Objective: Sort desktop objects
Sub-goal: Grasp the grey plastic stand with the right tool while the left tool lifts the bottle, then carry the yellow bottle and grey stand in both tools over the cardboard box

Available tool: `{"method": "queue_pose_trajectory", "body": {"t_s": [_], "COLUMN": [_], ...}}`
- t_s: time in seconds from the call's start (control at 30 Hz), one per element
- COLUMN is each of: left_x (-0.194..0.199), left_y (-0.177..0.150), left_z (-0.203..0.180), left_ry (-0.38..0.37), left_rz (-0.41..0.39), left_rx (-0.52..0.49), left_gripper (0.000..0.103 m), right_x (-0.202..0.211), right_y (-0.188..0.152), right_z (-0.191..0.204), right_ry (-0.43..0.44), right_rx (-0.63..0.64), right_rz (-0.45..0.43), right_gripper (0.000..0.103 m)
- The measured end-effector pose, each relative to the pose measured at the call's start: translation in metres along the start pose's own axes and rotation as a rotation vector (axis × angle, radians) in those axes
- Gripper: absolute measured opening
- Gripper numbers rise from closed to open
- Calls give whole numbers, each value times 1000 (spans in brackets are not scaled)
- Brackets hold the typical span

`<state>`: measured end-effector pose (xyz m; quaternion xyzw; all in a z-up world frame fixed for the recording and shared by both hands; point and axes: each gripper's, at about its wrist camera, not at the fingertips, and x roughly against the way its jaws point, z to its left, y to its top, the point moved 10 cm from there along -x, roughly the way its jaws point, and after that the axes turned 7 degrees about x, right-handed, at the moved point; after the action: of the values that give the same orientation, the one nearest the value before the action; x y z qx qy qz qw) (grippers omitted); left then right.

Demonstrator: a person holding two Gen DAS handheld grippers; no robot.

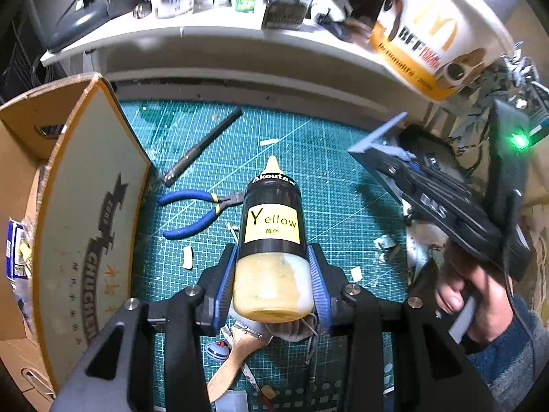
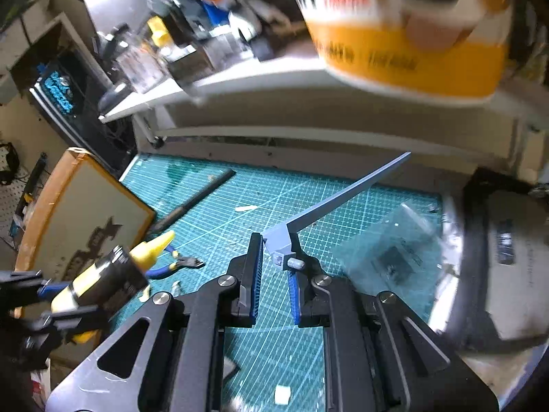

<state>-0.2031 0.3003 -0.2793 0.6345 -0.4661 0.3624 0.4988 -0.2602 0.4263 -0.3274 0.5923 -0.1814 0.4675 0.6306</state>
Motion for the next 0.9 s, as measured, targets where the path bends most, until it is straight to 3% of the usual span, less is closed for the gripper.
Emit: {"method": "queue_pose_trajectory", "body": {"t_s": [0.23, 0.57, 0.9], "left_x": [45, 143, 233], "left_y": [4, 8, 6], "left_z": [-5, -2, 21], "left_ry": [-18, -66, -122], "left_rz": [-79, -254, -401], "left_rx": [-46, -114, -167], "left_gripper": [40, 40, 40], "right_x": [73, 178, 246], "right_y": [6, 29, 47], "right_z": [27, 100, 164], "right_ry": [-8, -34, -85], "right_rx": [34, 123, 137], "right_rz": [-61, -174, -268], "right_gripper": [13, 13, 13]}}
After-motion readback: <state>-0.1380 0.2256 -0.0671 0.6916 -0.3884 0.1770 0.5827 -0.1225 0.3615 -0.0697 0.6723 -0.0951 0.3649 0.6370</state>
